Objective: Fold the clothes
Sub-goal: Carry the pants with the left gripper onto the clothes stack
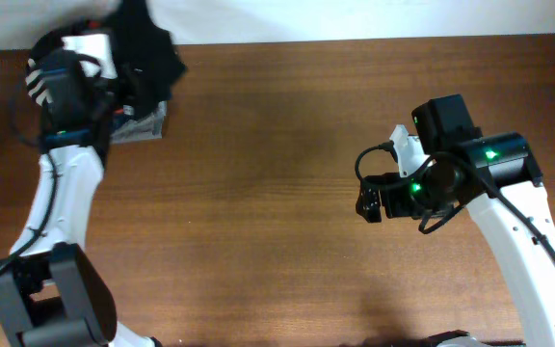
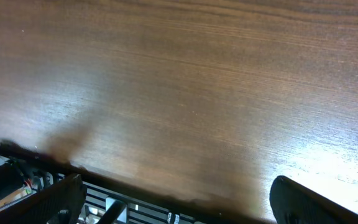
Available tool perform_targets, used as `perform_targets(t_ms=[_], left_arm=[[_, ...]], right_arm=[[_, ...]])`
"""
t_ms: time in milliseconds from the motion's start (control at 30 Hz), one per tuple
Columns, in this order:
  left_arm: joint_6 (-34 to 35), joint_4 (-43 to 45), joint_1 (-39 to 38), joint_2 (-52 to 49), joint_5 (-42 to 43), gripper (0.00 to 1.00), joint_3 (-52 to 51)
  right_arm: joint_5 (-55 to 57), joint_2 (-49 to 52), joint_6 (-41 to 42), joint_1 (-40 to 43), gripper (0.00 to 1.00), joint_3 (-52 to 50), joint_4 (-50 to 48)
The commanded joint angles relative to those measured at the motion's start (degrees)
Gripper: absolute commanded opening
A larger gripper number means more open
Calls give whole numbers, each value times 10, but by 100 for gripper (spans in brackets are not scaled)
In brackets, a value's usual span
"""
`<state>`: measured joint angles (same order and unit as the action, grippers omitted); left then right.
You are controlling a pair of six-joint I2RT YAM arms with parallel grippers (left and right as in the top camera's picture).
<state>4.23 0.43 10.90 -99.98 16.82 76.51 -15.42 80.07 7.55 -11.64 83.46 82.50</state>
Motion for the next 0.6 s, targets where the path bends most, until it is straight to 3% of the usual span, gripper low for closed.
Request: perform_targets(t_ms=[0, 333, 433, 567], left_arm=[[-9, 39, 38, -5, 4, 0, 24], [19, 133, 83, -89, 8, 0, 24], [41, 158, 89, -124, -34, 1, 25], [54, 183, 101, -167, -88, 12, 25]], right_arm=[[10, -5, 2, 5, 99, 10, 7], [10, -5, 2, 5, 99, 10, 16], [11, -5, 2, 5, 99, 10, 22], [16, -5, 2, 5, 99, 10, 32]])
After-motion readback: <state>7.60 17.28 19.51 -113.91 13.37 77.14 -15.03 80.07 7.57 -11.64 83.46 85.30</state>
